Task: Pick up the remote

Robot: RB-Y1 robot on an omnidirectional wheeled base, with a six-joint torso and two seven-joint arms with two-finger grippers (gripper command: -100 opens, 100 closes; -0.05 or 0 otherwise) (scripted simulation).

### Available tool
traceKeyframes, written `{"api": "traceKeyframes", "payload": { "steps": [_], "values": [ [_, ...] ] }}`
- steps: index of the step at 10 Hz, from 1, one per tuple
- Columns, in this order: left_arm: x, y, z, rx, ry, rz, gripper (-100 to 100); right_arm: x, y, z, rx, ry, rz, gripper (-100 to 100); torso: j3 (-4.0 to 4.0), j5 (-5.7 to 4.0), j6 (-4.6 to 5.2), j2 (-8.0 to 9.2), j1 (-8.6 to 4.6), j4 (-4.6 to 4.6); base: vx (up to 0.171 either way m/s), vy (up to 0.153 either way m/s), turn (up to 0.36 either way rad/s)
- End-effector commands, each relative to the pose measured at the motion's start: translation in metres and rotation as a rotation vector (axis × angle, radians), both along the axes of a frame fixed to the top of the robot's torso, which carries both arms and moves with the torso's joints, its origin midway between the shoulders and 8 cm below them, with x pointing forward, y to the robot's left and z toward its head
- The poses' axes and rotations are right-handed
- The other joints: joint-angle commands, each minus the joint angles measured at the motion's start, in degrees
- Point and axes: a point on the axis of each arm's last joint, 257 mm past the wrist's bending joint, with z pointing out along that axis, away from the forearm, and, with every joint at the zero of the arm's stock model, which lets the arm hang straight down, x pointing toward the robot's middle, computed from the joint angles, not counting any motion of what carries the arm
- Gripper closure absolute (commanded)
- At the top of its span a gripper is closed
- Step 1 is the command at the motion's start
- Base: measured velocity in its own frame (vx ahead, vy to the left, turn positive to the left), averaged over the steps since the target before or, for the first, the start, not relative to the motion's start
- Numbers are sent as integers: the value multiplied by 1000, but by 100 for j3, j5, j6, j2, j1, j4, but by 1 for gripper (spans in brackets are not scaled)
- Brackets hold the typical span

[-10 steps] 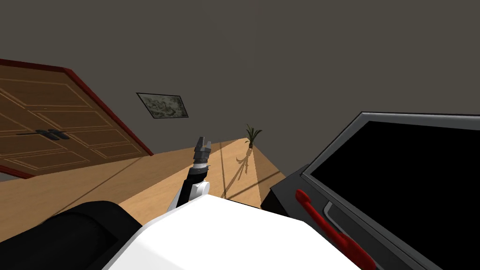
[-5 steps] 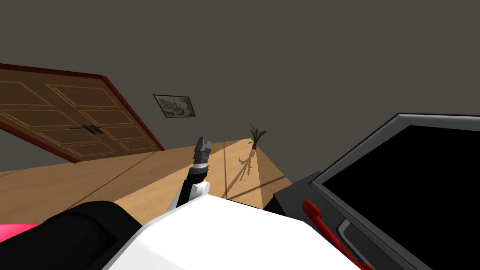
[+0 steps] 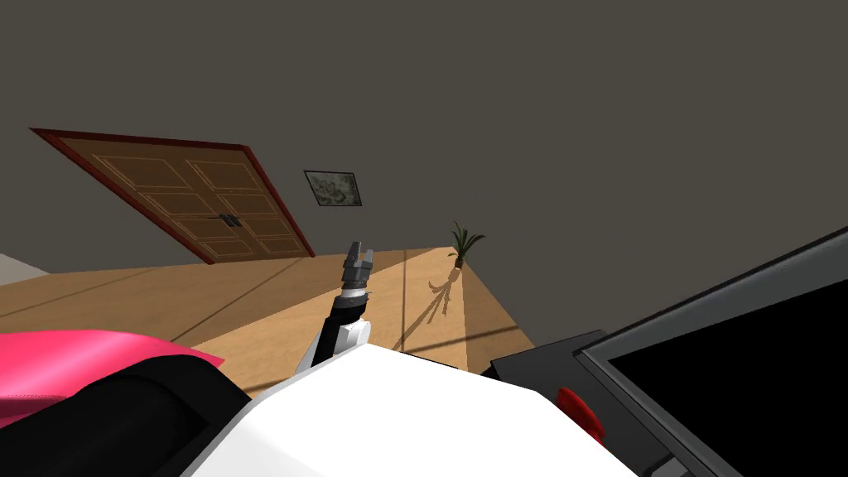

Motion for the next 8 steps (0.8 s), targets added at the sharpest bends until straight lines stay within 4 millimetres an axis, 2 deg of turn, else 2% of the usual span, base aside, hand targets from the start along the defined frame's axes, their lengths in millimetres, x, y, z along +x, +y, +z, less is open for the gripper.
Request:
{"api": "traceKeyframes", "payload": {
  "steps": [1, 4, 5, 7, 8],
  "values": [
    [0, 0, 0, 0, 0, 0, 0, -15, -6, -4, -14, 30, 5, -100, 0, 0, 0, 0, 0, 0, 26, -30, -66],
    [0, 0, 0, 0, 0, 0, 0, -87, -44, -7, -111, 185, 122, -100, 4, 1, -5, 7, -1, 2, 41, -62, 300],
    [0, 0, 0, 0, 0, 0, 0, -71, -36, -7, -96, 150, 125, -100, 1, 0, -5, 1, -11, 1, 51, -77, 82],
    [0, 0, 0, 0, 0, 0, 0, -93, -48, -7, -117, 198, 120, -100, 4, 2, 1, 8, 13, 2, 14, -13, -14],
    [0, 0, 0, 0, 0, 0, 0, -94, -48, -7, -117, 200, 120, -100, 9, 6, 2, 16, 27, 3, -10, 15, -2]
  ]
}}
